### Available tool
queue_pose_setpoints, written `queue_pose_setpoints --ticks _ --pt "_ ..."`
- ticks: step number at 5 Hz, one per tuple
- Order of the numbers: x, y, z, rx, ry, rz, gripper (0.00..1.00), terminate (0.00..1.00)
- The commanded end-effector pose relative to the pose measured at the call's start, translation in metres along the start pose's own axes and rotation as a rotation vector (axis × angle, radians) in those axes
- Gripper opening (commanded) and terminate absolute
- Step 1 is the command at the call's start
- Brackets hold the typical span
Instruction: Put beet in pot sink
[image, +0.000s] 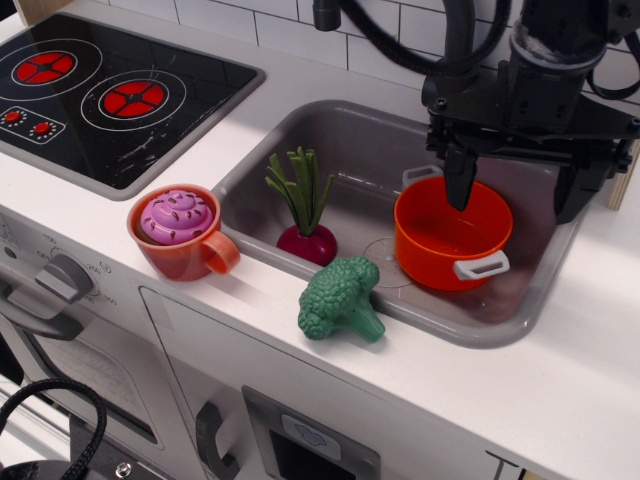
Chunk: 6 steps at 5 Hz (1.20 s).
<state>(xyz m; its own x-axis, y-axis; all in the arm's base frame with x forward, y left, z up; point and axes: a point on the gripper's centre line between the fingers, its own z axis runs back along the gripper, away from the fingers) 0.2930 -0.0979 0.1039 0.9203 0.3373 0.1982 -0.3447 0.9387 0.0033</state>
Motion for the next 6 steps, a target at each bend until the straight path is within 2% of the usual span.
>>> queue_pose_setpoints --ticks 1,2,4,5,6 --pt "0.000 0.000 0.000 0.000 0.000 0.000 1.00 0.00" --pt "0.026 0.024 -0.017 0.006 -0.056 0.017 1.00 0.00" --pt "0.067 0.093 -0.010 0.039 -0.134 0.090 1.00 0.00" --pt "0.077 0.128 0.000 0.079 -0.132 0.121 1.00 0.00" --pt "0.080 0.150 -0.003 0.102 -0.094 0.118 1.00 0.00"
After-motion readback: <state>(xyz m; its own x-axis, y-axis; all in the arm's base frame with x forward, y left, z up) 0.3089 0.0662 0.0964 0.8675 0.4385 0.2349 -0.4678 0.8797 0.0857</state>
